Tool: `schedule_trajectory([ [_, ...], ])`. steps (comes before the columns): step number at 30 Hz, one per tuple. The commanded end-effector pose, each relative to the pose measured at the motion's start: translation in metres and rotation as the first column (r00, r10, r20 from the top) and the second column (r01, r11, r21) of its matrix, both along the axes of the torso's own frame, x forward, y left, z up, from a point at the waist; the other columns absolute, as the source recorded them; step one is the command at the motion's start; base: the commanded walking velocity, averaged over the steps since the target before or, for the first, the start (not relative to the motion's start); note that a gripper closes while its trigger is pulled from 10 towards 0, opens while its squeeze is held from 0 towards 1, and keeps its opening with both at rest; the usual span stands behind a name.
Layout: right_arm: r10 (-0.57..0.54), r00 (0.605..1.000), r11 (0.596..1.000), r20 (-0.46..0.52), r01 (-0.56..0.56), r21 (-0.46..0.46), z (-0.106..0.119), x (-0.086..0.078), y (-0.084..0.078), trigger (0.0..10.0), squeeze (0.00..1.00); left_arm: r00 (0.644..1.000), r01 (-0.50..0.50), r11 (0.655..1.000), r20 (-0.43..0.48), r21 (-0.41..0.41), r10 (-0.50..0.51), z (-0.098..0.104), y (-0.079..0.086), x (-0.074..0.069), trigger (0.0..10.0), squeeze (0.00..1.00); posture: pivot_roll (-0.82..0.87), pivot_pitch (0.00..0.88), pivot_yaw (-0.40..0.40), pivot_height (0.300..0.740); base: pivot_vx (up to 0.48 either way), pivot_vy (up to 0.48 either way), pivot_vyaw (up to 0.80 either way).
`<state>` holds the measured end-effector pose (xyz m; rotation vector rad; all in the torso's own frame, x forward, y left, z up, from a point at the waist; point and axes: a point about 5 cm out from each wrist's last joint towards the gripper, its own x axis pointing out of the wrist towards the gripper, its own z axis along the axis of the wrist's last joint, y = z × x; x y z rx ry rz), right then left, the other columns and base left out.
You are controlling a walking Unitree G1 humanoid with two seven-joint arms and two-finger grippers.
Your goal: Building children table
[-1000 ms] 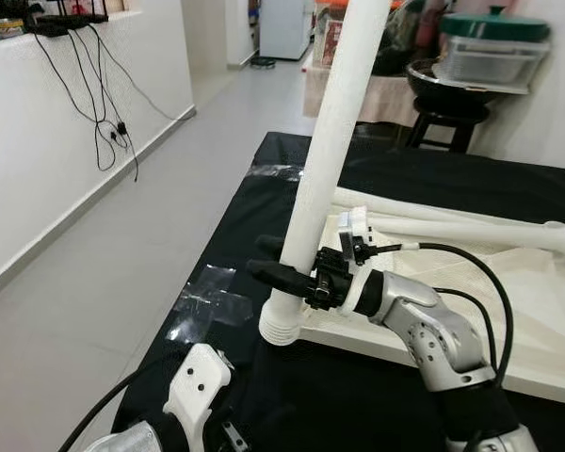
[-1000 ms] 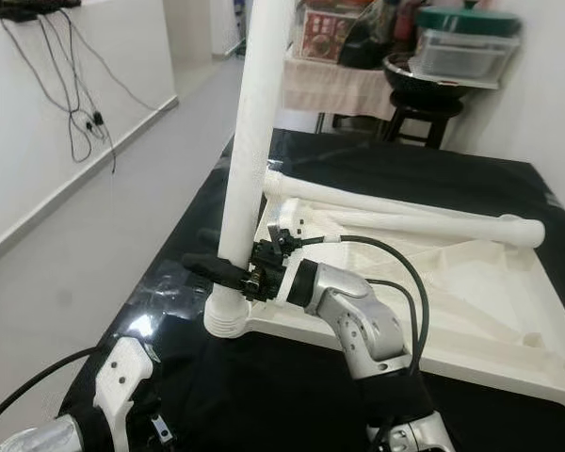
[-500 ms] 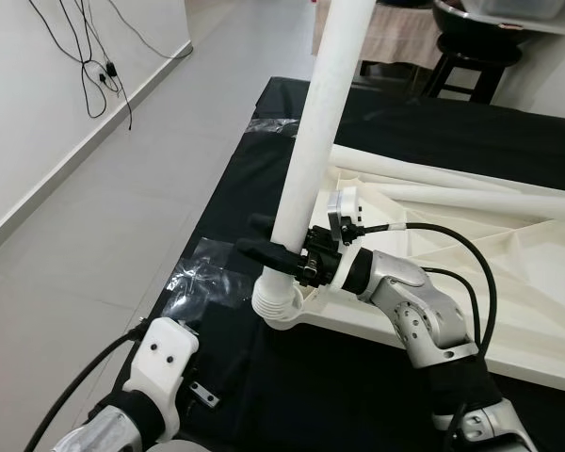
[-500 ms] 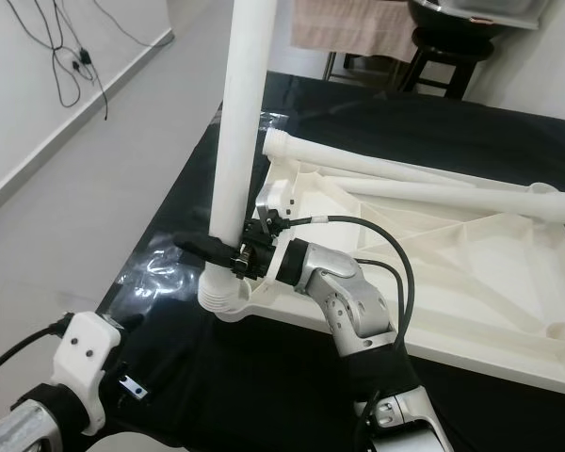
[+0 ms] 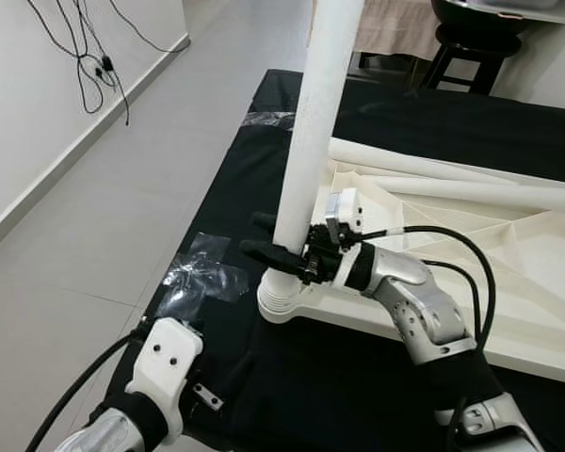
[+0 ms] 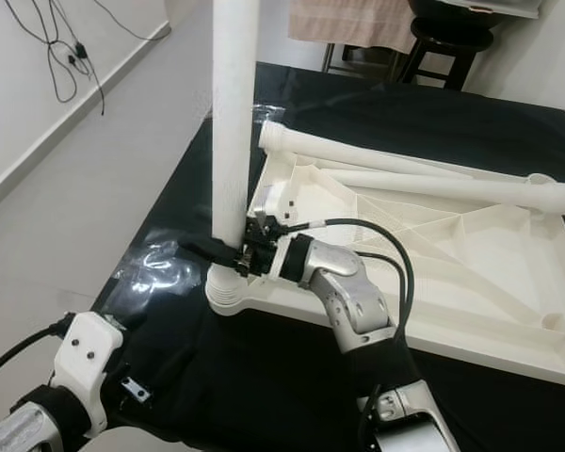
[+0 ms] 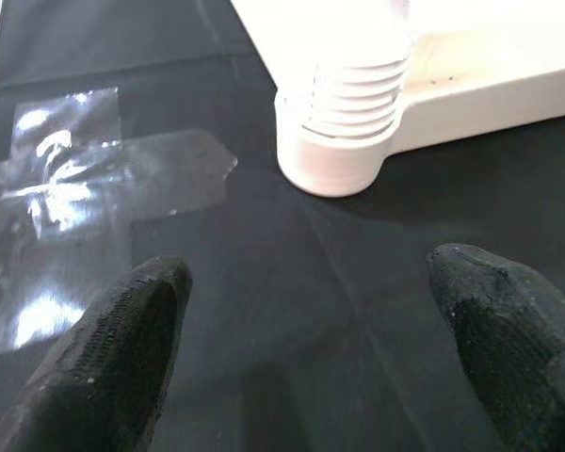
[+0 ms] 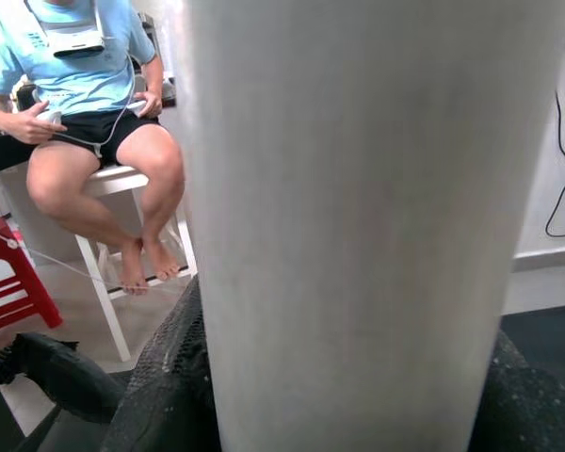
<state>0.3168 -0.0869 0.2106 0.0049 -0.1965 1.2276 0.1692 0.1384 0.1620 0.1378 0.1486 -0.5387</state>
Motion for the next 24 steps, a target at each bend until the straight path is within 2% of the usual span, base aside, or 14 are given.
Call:
schedule_trajectory([
  [1,-0.031,0.997,0.998,-0.077,0.026,-0.063,-0.02,0.003,-0.003,10.0,0.0,1.0,0.002,1.0,-0.013,0.018,-0.002,0.0,0.001,-0.003,10.0,0.0,0.05,0.239,-0.053,0.74,0.0,0.0,0.0],
  [5,-0.054,0.994,0.998,-0.097,0.051,-0.027,-0.015,0.011,-0.004,10.0,0.0,1.0,0.007,1.0,-0.016,0.018,-0.007,0.001,0.0,-0.004,10.0,0.0,0.05,0.246,-0.055,0.74,0.0,0.0,0.0],
  [8,-0.051,0.994,0.999,-0.094,0.049,-0.024,-0.015,0.011,-0.005,10.0,0.0,1.0,0.007,1.0,-0.015,0.019,-0.007,0.002,0.0,-0.004,10.0,0.0,0.06,0.252,-0.057,0.74,0.0,0.0,0.0],
  [9,0.011,0.998,0.999,-0.059,-0.014,-0.045,-0.016,0.005,-0.009,10.0,0.0,1.0,0.005,1.0,-0.017,0.023,-0.005,0.003,0.001,-0.006,10.0,0.0,0.06,0.263,-0.056,0.74,0.0,0.0,0.0],
  [13,0.078,0.996,0.995,-0.037,-0.08,-0.06,-0.016,-0.002,-0.012,10.0,0.0,1.0,0.004,1.0,-0.02,0.027,-0.004,0.003,0.002,-0.007,10.0,0.0,0.06,0.264,-0.055,0.74,0.0,0.0,0.0],
  [14,0.114,0.993,0.987,0.013,-0.112,-0.115,-0.017,-0.006,-0.014,10.0,0.0,1.0,0.007,0.999,-0.022,0.031,-0.006,0.004,0.003,-0.008,10.0,0.0,0.07,0.272,-0.054,0.74,0.0,0.0,0.0],
  [19,0.147,0.988,0.976,0.047,-0.138,-0.17,-0.02,-0.01,-0.016,10.0,0.0,1.0,0.007,0.999,-0.023,0.036,-0.007,0.005,0.004,-0.009,10.0,0.0,0.07,0.279,-0.052,0.74,0.0,0.0,0.0],
  [24,0.195,0.98,0.962,0.036,-0.184,-0.202,-0.024,-0.01,-0.022,10.0,0.0,0.999,0.017,0.999,-0.03,0.049,-0.015,0.006,0.004,-0.011,10.0,0.0,0.08,0.292,-0.043,0.74,0.0,0.0,0.0],
])
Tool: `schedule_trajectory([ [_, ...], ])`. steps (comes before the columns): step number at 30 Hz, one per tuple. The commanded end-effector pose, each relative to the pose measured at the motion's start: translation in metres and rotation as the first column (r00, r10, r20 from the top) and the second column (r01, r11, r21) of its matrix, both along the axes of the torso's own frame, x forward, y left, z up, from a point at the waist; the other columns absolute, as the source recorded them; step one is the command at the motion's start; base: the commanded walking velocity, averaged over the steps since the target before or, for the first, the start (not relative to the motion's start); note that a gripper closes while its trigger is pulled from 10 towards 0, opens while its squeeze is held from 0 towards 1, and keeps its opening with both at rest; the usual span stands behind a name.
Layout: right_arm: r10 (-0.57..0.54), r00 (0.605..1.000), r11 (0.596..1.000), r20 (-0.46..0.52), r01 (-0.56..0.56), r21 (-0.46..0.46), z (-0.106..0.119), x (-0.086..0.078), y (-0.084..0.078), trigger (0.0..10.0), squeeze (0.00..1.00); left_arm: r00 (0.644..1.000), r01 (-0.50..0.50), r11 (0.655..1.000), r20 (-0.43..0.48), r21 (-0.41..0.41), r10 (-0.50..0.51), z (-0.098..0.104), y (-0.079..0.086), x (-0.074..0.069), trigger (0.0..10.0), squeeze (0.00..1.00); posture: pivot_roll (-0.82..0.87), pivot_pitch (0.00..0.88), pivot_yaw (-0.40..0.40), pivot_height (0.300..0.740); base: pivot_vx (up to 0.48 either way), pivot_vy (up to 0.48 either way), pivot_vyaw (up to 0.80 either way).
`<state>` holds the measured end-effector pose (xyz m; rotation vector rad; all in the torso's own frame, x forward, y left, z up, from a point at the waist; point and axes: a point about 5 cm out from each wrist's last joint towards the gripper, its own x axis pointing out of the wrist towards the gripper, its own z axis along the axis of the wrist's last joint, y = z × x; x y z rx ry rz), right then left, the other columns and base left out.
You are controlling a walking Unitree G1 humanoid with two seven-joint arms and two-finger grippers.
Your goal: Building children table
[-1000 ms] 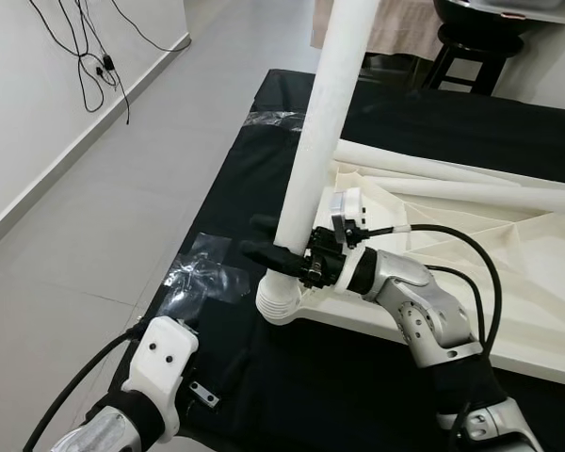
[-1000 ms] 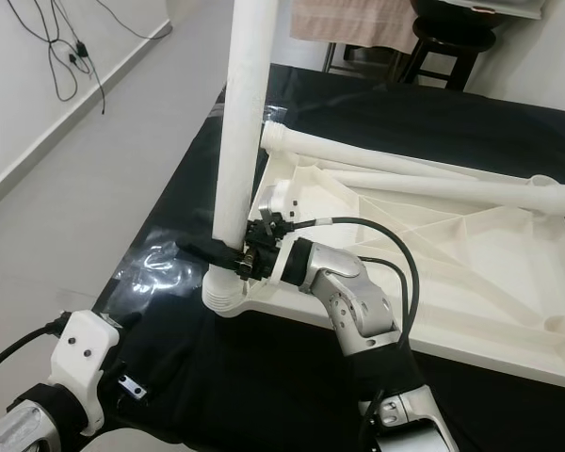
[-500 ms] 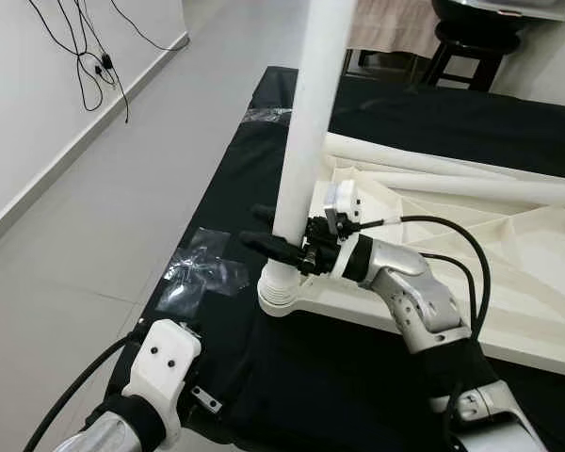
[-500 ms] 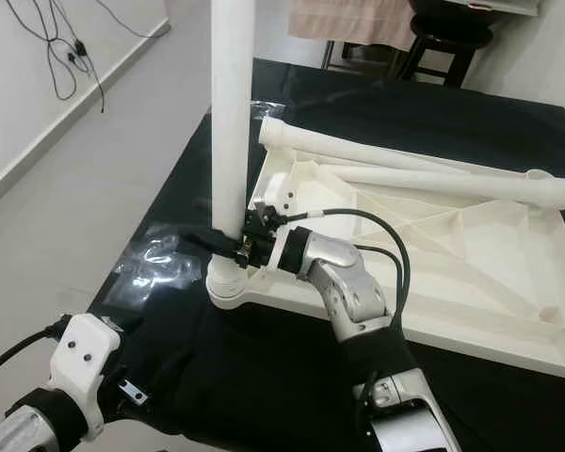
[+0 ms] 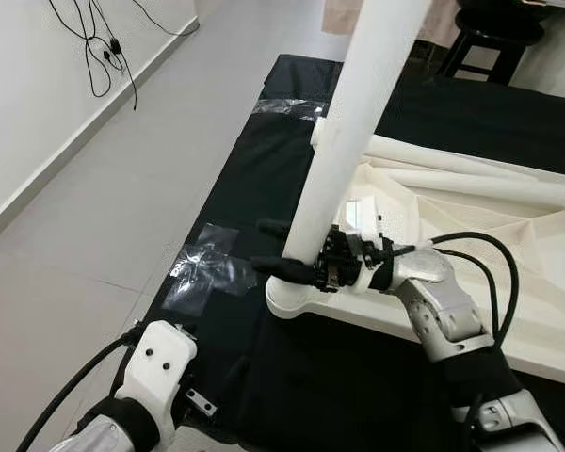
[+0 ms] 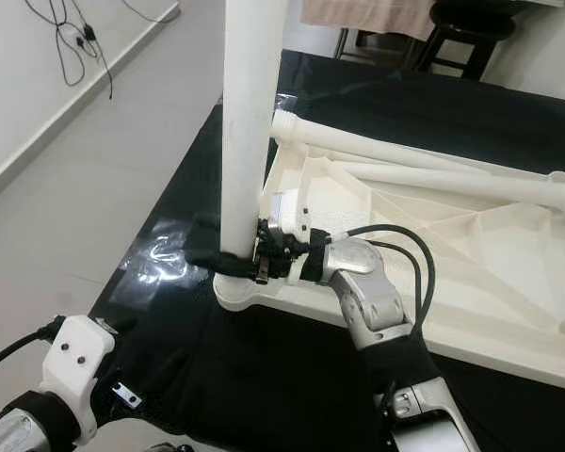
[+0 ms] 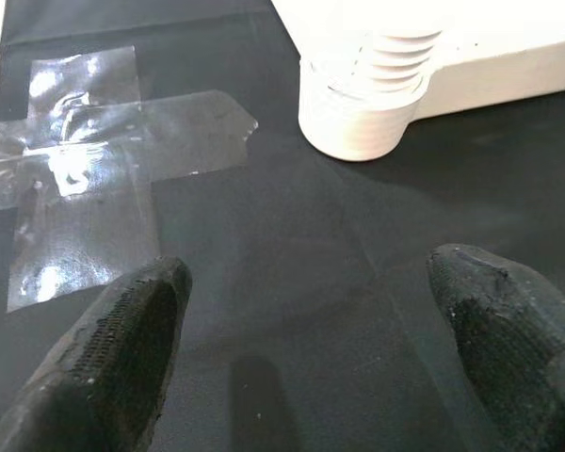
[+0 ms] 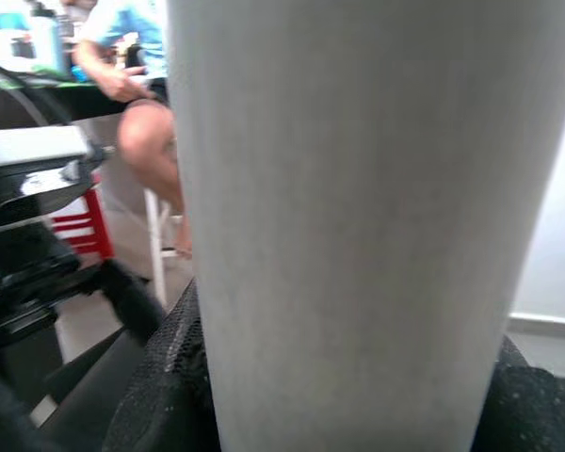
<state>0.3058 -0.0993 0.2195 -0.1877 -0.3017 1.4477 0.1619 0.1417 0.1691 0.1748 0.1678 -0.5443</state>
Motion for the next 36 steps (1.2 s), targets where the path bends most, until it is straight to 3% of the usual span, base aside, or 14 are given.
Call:
schedule_trajectory([
  [1,-0.032,0.991,0.994,-0.127,0.018,-0.111,-0.033,0.003,-0.01,10.0,0.0,1.0,0.011,1.0,-0.022,0.011,-0.01,-0.001,0.0,-0.005,10.0,0.0,0.08,0.293,-0.042,0.74,0.0,0.0,0.0],
  [7,0.027,0.989,0.984,-0.146,-0.053,-0.171,-0.035,0.009,-0.013,10.0,0.0,1.0,0.013,1.0,-0.024,0.019,-0.012,0.001,0.001,-0.006,10.0,0.0,0.09,0.299,-0.039,0.74,0.0,0.0,0.0],
  [15,0.149,0.981,0.903,-0.122,-0.185,-0.388,-0.034,0.016,-0.021,10.0,0.0,1.0,0.011,0.999,-0.026,0.03,-0.01,0.004,0.002,-0.008,10.0,0.0,0.1,0.307,-0.038,0.74,0.0,0.0,0.0],
  [23,0.184,0.975,0.869,-0.12,-0.219,-0.444,-0.033,0.019,-0.023,10.0,0.0,1.0,0.009,0.999,-0.025,0.032,-0.009,0.005,0.002,-0.007,10.0,0.0,0.1,0.309,-0.038,0.74,0.0,0.0,0.0],
  [29,0.161,0.979,0.899,-0.122,-0.197,-0.39,-0.025,0.026,-0.02,10.0,0.0,1.0,0.01,0.999,-0.027,0.031,-0.01,0.005,0.002,-0.006,10.0,0.0,0.1,0.308,-0.038,0.74,0.0,0.0,0.0],
  [31,0.096,0.985,0.935,-0.146,-0.139,-0.326,-0.019,0.034,-0.016,10.0,0.0,1.0,0.011,1.0,-0.026,0.03,-0.01,0.005,0.001,-0.005,10.0,0.0,0.09,0.304,-0.043,0.74,0.0,0.0,0.0],
  [36,-0.018,0.978,0.96,-0.207,-0.041,-0.277,-0.02,0.04,-0.015,10.0,0.0,1.0,0.009,1.0,-0.024,0.026,-0.008,0.005,0.0,-0.005,10.0,0.0,0.08,0.303,-0.049,0.74,0.0,0.0,0.0],
])
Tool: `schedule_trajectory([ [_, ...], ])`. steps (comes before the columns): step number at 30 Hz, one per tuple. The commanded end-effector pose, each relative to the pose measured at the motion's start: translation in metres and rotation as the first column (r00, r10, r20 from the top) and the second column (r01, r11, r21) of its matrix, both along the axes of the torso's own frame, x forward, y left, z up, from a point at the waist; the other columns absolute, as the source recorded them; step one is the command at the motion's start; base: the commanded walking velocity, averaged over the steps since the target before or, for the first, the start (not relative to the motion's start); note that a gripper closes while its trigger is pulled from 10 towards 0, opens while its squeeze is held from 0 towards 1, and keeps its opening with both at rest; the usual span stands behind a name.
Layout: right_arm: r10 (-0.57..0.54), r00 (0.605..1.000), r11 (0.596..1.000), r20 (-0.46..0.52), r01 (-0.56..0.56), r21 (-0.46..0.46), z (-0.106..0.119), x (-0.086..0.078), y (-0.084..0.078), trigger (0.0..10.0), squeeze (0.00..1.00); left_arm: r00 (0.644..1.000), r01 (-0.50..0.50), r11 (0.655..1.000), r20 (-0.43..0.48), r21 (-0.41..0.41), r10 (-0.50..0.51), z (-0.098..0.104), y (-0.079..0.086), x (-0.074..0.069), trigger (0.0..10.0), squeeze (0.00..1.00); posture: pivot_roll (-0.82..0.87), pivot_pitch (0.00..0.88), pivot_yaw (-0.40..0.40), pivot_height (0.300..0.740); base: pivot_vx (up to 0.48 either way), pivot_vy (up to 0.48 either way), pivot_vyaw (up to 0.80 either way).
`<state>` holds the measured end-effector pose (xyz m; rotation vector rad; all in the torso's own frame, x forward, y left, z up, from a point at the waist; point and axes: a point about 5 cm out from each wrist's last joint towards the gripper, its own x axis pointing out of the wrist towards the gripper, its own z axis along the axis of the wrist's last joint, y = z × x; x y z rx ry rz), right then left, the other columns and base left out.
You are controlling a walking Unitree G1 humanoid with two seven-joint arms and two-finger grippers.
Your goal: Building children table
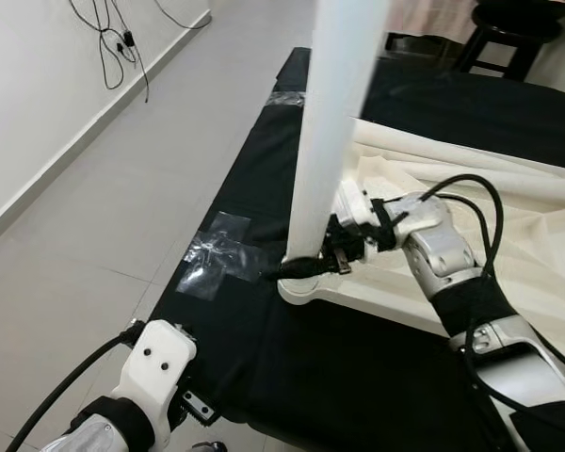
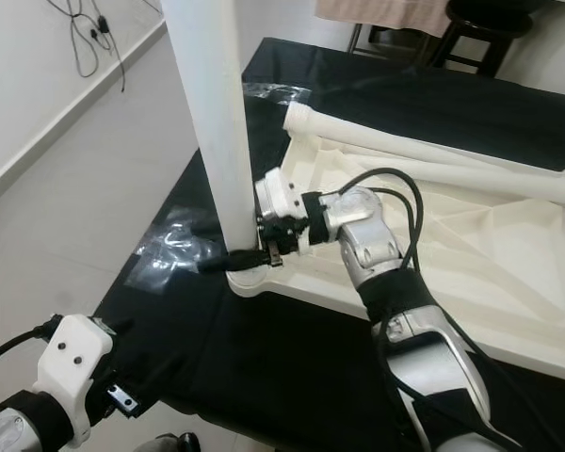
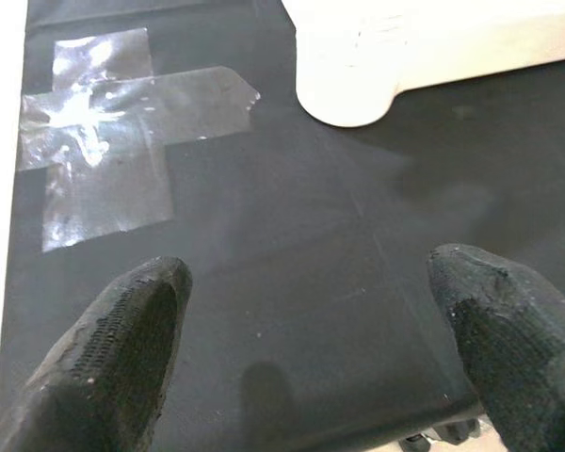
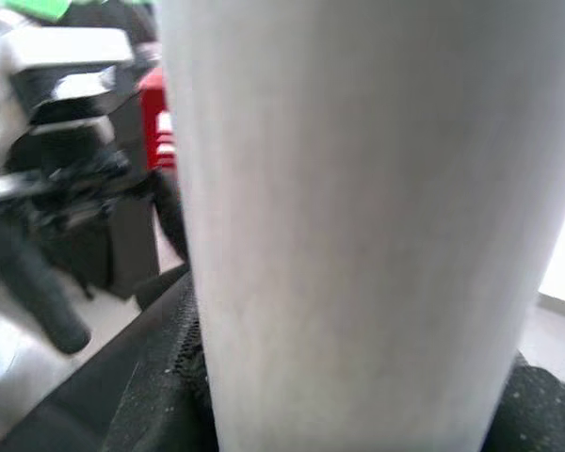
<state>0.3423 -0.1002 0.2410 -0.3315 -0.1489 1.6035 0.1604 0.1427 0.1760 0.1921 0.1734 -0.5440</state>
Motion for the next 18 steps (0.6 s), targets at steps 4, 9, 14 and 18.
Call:
schedule_trajectory([
  [4,-0.218,0.951,0.974,-0.22,0.198,-0.11,-0.056,-0.001,-0.015,10.0,0.0,1.0,0.005,1.0,-0.022,0.004,-0.005,-0.002,-0.001,-0.003,10.0,0.0,0.07,0.301,-0.051,0.74,0.0,0.0,0.0],
  [9,-0.274,0.932,0.96,-0.238,0.253,-0.117,-0.065,-0.004,-0.015,10.0,0.0,1.0,0.003,1.0,-0.021,0.002,-0.003,-0.002,-0.001,-0.003,10.0,0.0,0.07,0.3,-0.052,0.74,0.0,0.0,0.0],
  [14,-0.417,0.872,0.909,-0.256,0.404,-0.103,-0.077,-0.005,-0.017,10.0,0.0,1.0,0.005,1.0,-0.021,0.0,-0.005,-0.002,-0.001,-0.003,10.0,0.0,0.05,0.299,-0.061,0.74,0.0,0.0,0.0],
  [18,-0.554,0.786,0.827,-0.273,0.556,-0.078,-0.082,-0.011,-0.019,10.0,0.0,1.0,0.003,1.0,-0.02,0.0,-0.003,-0.002,-0.001,-0.003,10.0,0.0,0.05,0.299,-0.068,0.74,0.0,0.0,0.0],
])
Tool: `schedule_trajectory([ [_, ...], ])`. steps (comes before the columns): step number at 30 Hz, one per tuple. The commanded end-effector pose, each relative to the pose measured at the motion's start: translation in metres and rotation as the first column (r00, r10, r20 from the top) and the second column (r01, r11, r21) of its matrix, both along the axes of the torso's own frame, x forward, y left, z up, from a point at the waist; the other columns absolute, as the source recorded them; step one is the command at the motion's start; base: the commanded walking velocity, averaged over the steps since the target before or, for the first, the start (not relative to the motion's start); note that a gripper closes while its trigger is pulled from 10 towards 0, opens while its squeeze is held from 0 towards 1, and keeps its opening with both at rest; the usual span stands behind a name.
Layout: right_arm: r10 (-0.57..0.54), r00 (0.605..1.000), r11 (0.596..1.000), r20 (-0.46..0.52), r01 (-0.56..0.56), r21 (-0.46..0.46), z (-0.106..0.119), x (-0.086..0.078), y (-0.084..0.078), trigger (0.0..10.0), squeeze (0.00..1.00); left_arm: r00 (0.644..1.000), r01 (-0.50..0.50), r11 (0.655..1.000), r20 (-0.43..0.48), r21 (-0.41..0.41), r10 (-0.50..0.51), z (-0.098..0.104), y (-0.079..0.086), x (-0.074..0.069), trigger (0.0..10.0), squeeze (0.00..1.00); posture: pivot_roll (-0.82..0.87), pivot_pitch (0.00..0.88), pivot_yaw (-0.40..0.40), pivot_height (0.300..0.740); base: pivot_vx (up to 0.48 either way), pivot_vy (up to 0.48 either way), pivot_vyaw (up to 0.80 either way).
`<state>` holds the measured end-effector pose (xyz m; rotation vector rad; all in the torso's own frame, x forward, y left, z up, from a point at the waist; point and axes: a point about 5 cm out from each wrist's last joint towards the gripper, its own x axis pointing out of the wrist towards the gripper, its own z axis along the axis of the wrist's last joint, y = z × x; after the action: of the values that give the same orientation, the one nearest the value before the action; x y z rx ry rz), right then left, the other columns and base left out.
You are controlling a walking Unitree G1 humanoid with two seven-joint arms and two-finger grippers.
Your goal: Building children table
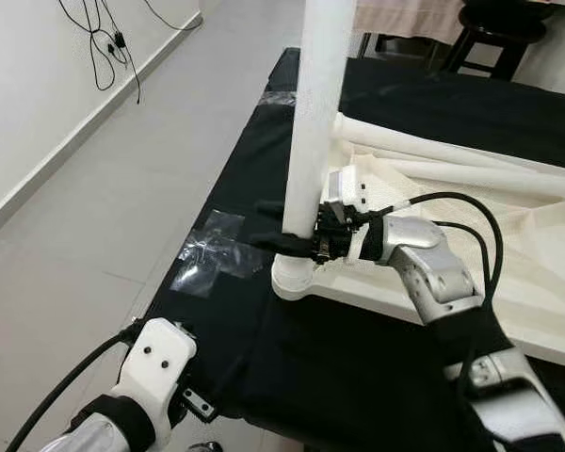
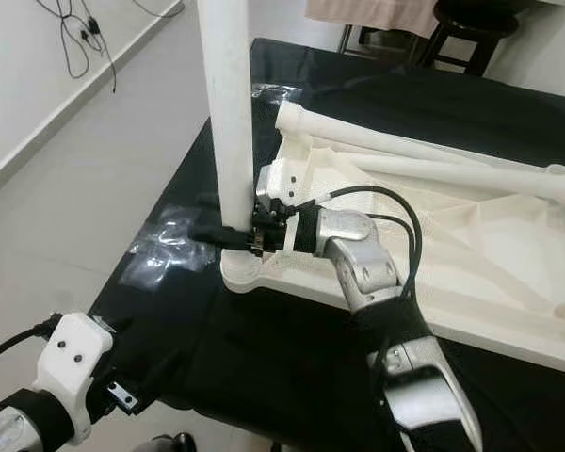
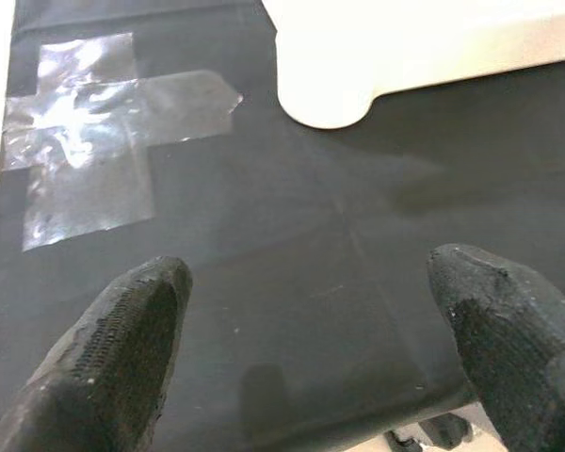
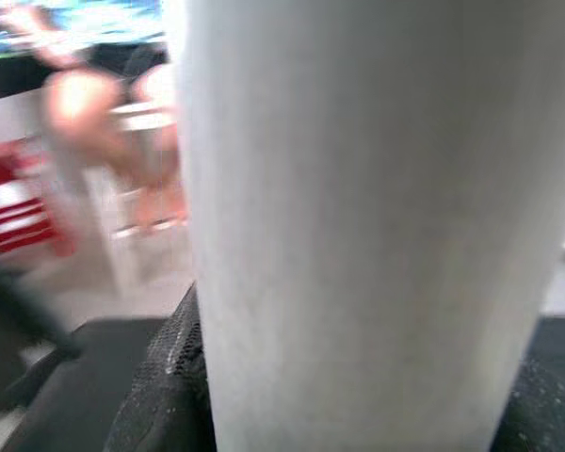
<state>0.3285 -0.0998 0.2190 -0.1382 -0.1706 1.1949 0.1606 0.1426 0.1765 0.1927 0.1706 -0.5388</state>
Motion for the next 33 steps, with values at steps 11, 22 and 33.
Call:
schedule_trajectory([
  [11,-0.786,0.527,0.564,-0.323,0.825,-0.026,-0.06,-0.065,0.027,10.0,0.0,1.0,0.007,1.0,-0.01,0.017,-0.007,0.0,0.004,0.001,10.0,0.0,0.05,0.278,-0.045,0.74,0.0,0.0,0.0],
  [22,-0.814,0.454,0.499,-0.363,0.866,-0.035,-0.071,-0.051,0.035,10.0,0.0,0.997,-0.045,0.998,0.061,0.04,0.042,0.009,0.018,0.02,10.0,0.0,0.07,0.228,-0.043,0.74,0.0,0.0,0.0],
  [33,-0.834,0.401,0.461,-0.379,0.884,-0.08,-0.076,-0.055,0.045,10.0,0.0,0.96,0.054,0.975,0.278,-0.215,0.008,0.086,0.04,0.073,10.0,1.0,0.07,0.146,-0.029,0.74,0.0,0.0,0.0],
])
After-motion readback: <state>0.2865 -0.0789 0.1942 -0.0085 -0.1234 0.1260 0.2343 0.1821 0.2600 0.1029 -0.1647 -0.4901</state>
